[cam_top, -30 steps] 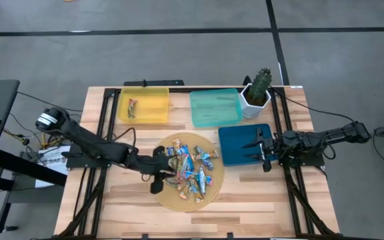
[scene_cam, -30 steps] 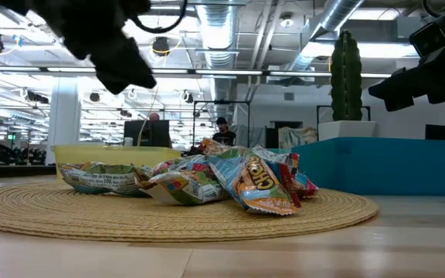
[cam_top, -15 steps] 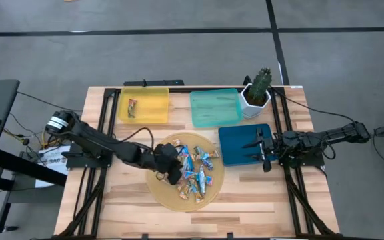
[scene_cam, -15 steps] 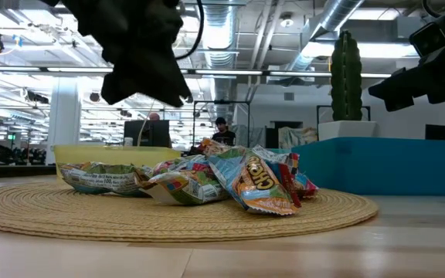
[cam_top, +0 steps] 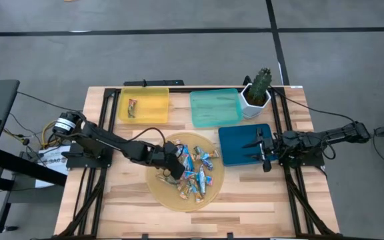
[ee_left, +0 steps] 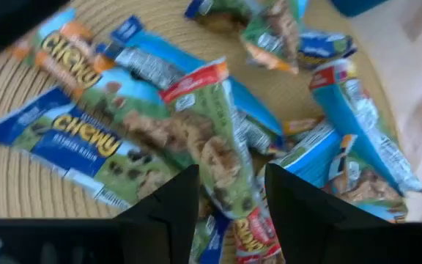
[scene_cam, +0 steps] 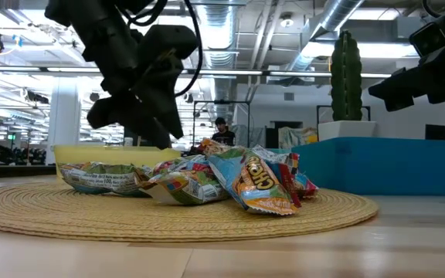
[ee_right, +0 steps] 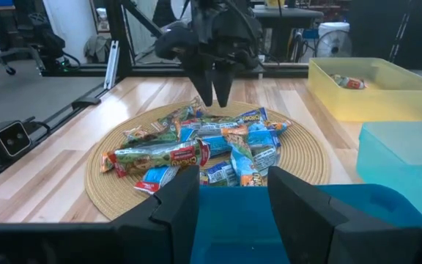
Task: Pick and place Granola Bars by type
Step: Put the red granola bar into the yellow bin
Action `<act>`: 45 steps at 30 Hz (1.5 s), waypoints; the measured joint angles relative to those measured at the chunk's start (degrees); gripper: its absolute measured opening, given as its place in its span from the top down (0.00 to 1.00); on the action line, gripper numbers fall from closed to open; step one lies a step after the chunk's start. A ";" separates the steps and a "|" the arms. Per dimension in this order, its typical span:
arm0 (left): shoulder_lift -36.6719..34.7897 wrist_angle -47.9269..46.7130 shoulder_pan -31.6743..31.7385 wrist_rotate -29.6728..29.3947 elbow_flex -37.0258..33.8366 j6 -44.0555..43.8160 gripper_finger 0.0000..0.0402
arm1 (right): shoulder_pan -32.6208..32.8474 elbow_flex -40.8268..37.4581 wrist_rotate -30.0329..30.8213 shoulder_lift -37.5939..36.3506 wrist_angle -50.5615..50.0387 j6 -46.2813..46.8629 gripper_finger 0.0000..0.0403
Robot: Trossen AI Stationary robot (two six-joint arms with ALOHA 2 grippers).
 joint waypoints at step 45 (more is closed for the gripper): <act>8.35 9.41 0.64 6.42 0.15 4.40 0.98 | 0.00 -0.02 0.00 -0.07 0.00 0.00 0.62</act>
